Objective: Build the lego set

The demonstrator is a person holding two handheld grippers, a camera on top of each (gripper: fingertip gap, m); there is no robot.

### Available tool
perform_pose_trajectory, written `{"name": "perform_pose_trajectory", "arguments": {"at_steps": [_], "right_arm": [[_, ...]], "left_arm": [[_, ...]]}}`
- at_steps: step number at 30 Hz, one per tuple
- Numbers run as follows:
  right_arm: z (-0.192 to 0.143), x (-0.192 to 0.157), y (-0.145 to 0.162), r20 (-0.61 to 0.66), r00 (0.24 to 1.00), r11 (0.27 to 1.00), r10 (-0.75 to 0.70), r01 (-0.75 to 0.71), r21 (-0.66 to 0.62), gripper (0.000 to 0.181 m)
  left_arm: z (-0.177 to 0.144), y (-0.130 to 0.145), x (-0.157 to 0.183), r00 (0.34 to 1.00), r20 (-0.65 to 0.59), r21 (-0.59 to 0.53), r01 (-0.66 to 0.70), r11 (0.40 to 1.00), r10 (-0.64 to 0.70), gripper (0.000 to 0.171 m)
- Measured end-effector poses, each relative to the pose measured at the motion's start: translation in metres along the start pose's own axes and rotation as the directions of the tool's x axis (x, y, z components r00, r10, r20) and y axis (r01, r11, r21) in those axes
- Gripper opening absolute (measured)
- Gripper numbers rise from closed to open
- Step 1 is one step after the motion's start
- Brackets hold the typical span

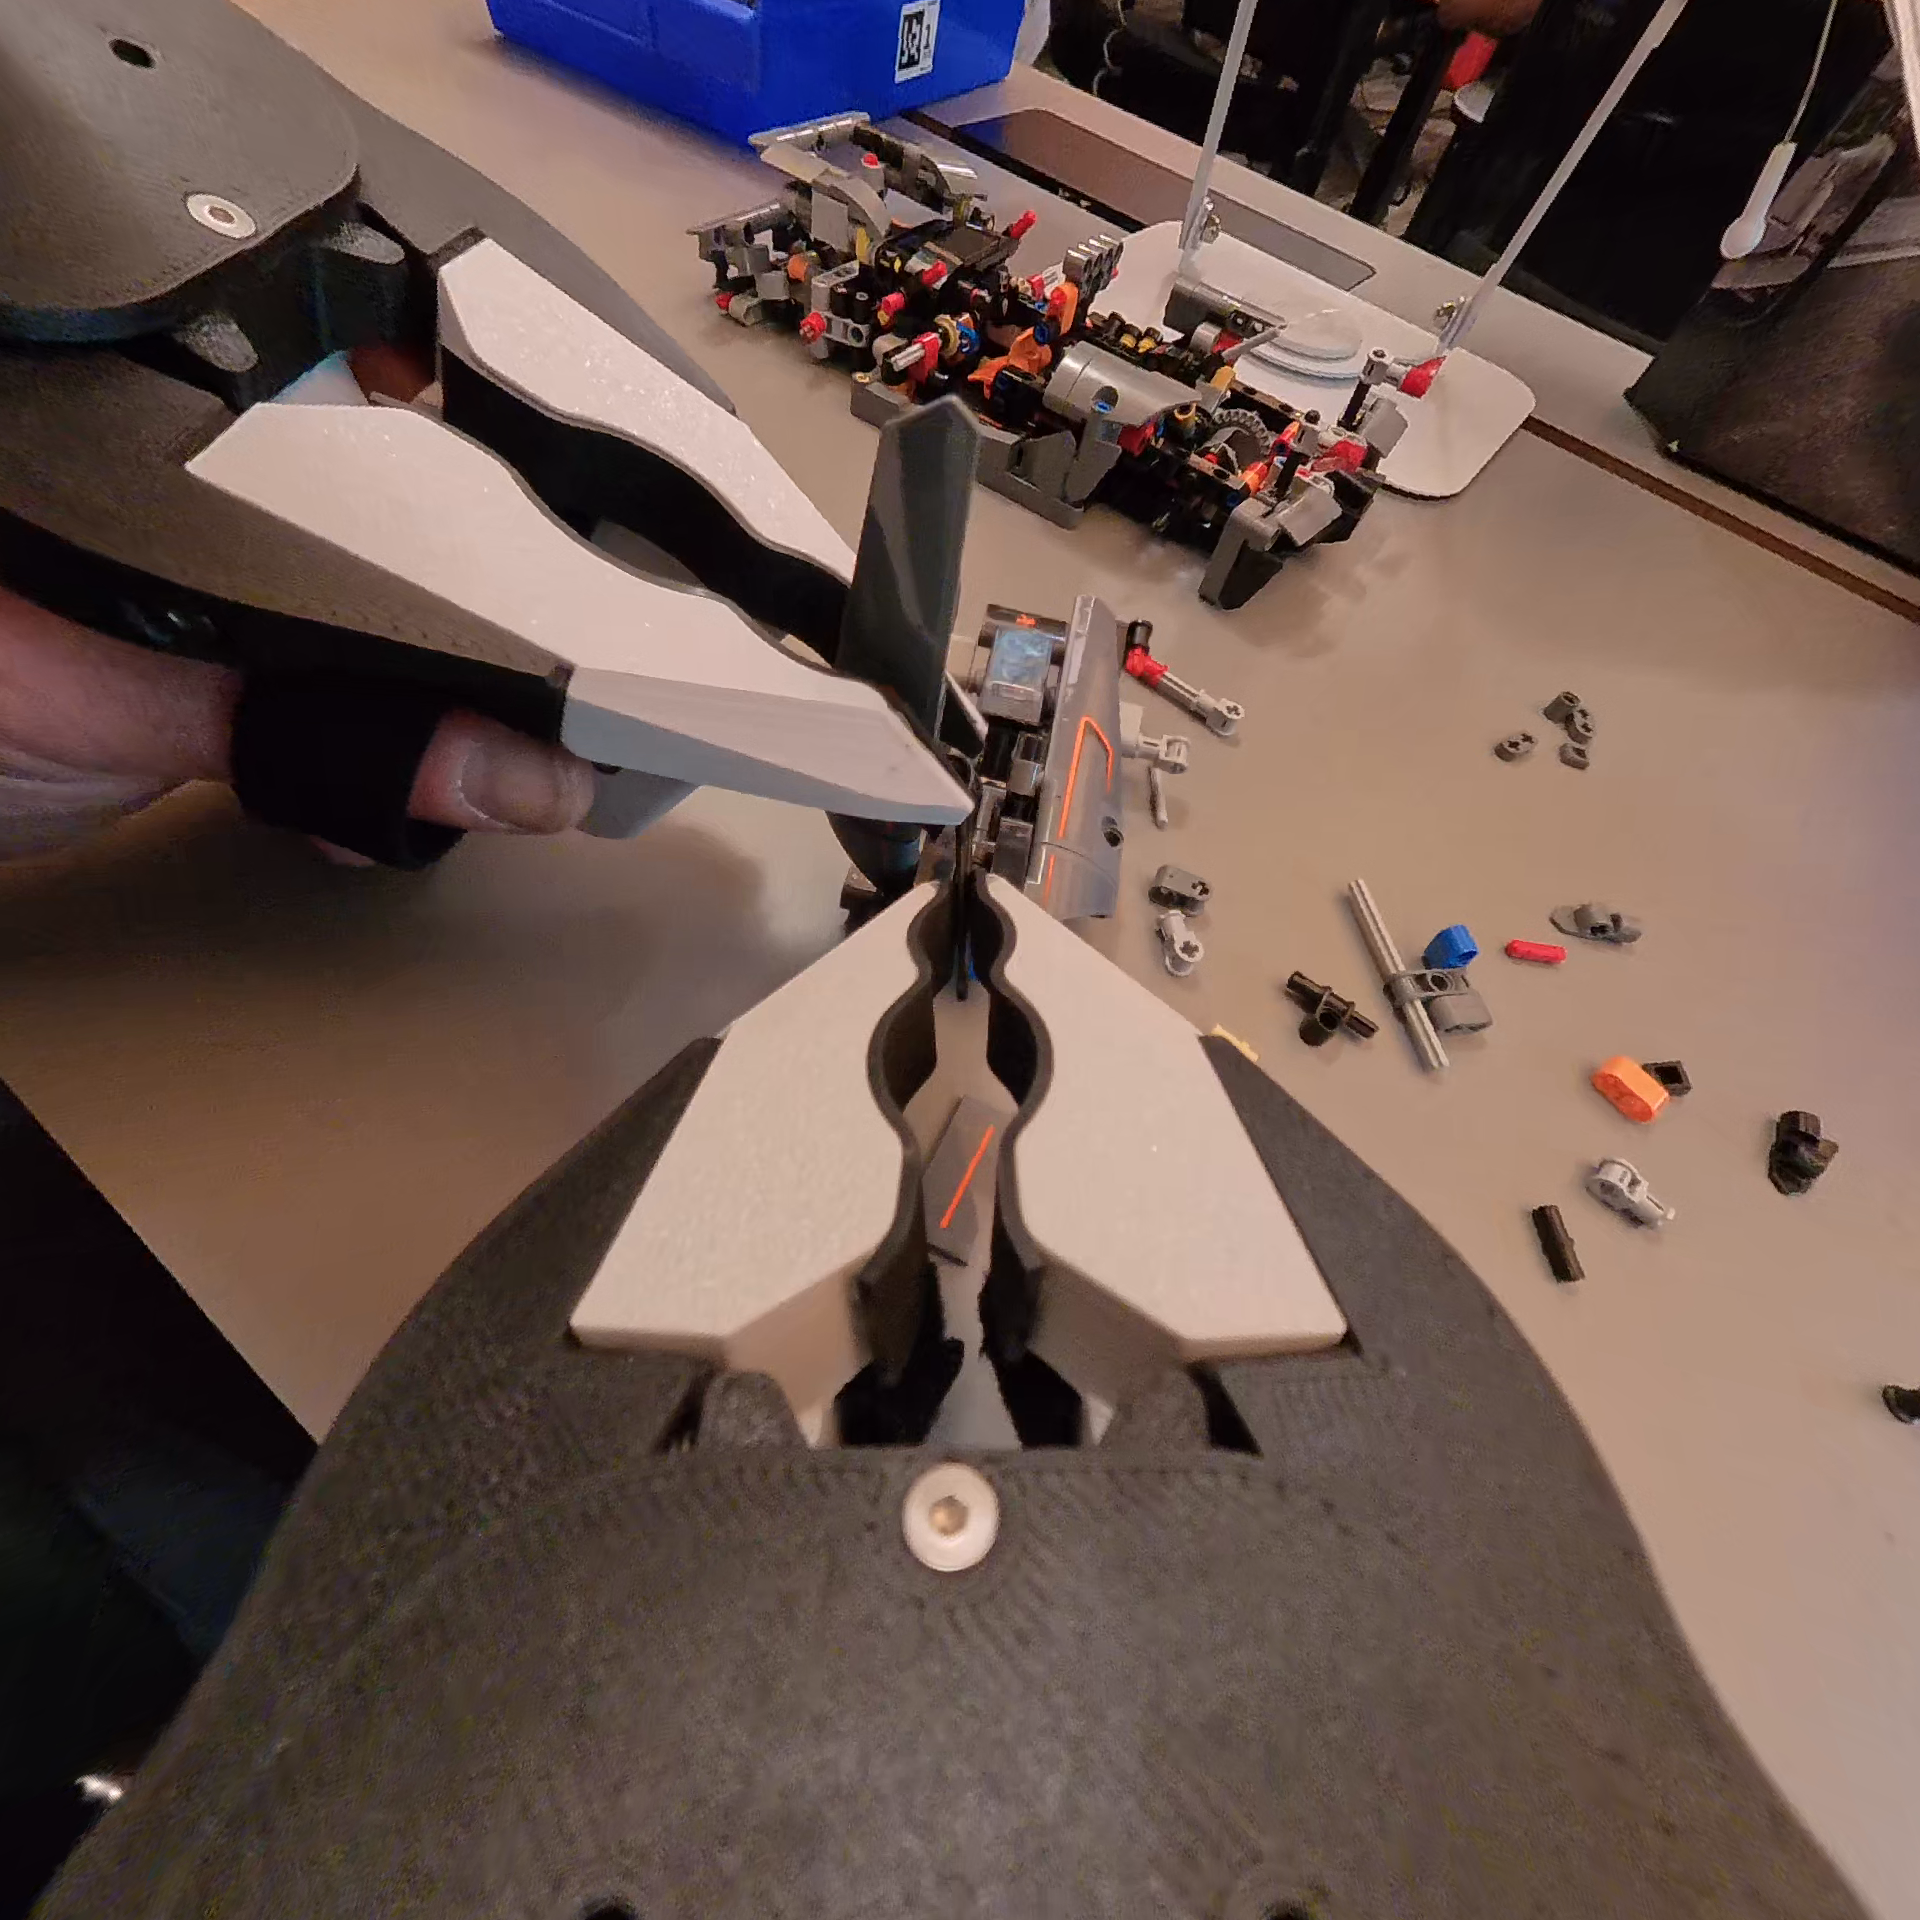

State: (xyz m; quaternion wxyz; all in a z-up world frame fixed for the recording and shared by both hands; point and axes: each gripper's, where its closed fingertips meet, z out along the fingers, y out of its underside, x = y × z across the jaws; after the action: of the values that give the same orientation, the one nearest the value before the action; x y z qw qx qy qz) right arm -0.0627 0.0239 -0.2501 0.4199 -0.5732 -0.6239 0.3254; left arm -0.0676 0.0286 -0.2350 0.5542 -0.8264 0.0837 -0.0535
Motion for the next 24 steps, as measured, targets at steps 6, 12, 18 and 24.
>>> {"name": "perform_pose_trajectory", "arguments": {"at_steps": [6,12,18,24], "right_arm": [[0.0022,0.0004,-0.0012,0.019,1.0,1.0,0.01,-0.01,0.003,0.0],[0.0049,-0.0014,-0.0024,0.041,0.999,1.0,-0.001,0.001,0.004,0.0],[0.0044,-0.0019,-0.0044,0.057,0.998,1.0,0.005,-0.006,0.017,0.0],[0.0036,-0.003,-0.006,0.068,0.998,1.0,0.0,-0.002,0.029,0.0]], "left_arm": [[-0.0018,-0.0015,-0.0018,1.0,0.006,0.014,0.01,1.0,-0.01,0.012],[-0.0031,-0.0028,-0.0019,1.0,0.006,0.025,0.011,1.0,-0.011,0.012],[-0.0031,-0.0027,-0.0021,1.0,0.008,0.025,0.011,1.0,-0.012,0.012],[-0.0046,-0.0043,-0.0038,1.0,0.017,0.039,0.022,0.999,-0.023,0.014]]}}
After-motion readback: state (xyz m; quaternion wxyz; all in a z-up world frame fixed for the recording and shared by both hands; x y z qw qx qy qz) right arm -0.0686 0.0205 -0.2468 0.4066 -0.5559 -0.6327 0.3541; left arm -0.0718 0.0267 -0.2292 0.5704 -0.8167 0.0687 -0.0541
